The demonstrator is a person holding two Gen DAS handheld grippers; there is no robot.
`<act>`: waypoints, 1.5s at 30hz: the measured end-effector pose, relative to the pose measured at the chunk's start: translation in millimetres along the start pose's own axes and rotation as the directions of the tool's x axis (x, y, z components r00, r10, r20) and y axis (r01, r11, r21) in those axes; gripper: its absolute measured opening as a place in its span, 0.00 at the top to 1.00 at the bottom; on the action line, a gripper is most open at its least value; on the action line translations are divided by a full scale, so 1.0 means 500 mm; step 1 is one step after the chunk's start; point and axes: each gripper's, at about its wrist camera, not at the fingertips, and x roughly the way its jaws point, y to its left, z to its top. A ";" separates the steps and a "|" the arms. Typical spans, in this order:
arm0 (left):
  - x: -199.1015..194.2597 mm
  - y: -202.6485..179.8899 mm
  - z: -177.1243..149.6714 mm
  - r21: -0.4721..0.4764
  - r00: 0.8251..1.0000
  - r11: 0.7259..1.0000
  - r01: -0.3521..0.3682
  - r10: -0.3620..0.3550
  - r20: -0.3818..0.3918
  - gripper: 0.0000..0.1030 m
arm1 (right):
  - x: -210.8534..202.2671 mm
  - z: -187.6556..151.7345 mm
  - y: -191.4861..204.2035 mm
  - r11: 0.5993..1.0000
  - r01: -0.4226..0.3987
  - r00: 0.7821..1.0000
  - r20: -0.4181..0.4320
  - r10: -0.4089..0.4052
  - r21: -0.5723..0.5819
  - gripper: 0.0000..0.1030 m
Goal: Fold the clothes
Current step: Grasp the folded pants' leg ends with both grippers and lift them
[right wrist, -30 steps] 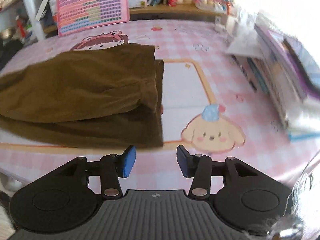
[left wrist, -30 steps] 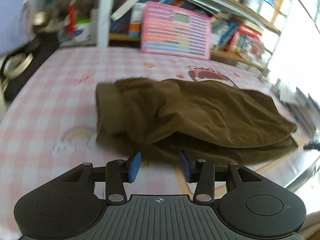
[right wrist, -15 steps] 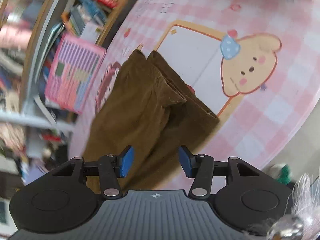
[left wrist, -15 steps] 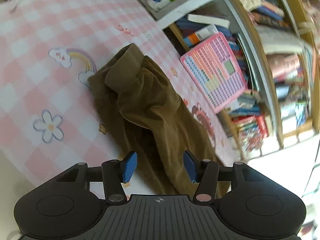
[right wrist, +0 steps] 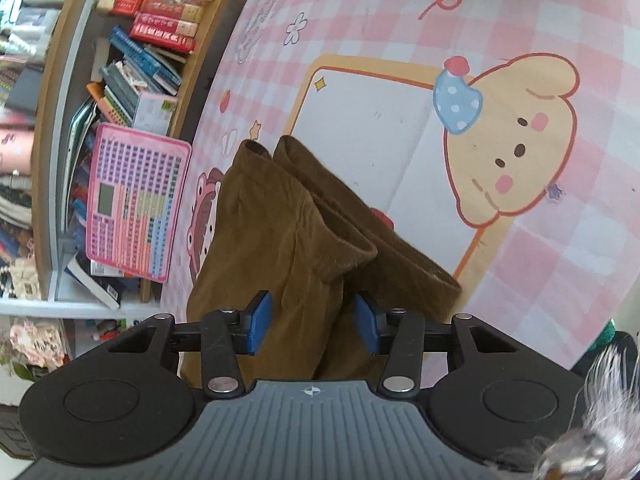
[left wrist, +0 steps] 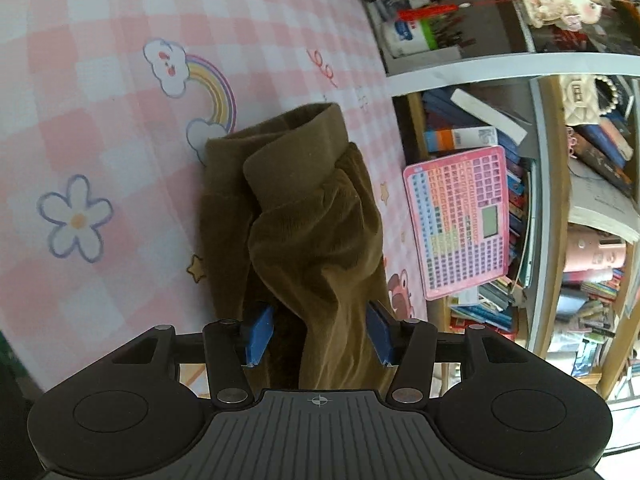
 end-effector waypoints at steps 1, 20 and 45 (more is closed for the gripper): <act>0.005 0.001 0.000 -0.008 1.000 1.000 -0.007 0.007 -0.001 0.51 | 0.003 0.003 -0.001 1.000 0.000 1.000 0.000 0.000 0.009 0.58; -0.047 -0.168 0.030 0.330 0.968 0.923 0.196 -0.235 0.083 0.98 | -0.140 0.025 0.191 0.931 -0.180 0.960 0.148 0.236 -0.318 0.97; 0.003 -0.081 0.028 0.242 0.992 0.963 0.121 -0.128 0.014 0.98 | -0.051 -0.001 0.092 0.970 0.034 0.995 0.104 -0.010 -0.239 0.97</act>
